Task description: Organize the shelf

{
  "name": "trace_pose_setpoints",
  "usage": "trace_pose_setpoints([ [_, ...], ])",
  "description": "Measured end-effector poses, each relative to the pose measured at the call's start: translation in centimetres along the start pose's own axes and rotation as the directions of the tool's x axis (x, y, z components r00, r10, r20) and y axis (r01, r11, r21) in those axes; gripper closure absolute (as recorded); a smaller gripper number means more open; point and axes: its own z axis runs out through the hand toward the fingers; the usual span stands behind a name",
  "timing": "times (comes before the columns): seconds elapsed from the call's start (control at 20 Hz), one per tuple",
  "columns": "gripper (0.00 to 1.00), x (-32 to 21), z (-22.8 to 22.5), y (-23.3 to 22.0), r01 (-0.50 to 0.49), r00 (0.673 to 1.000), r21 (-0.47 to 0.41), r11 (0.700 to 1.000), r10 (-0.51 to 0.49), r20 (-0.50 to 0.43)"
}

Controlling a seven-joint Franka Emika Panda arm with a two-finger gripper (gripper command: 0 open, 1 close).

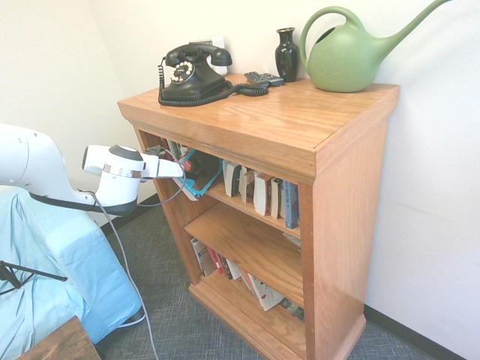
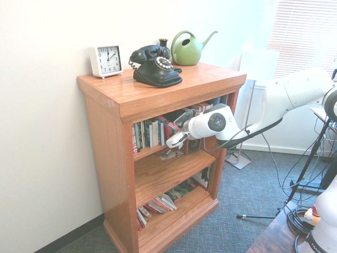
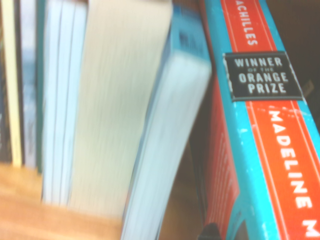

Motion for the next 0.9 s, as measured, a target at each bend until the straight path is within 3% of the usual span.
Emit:
trace_pose_setpoints([
  [0.05,0.0,0.1,0.1,-0.2,0.001,1.0,-0.001,1.0,-0.001,0.001],
  [0.7,0.0,1.2,0.1,-1.0,0.018,1.0,-0.003,1.0,-0.018,-0.005],
  [0.9,0.0,-0.6,-0.6,-1.0,0.039,0.999,0.014,0.999,-0.039,0.027],
])
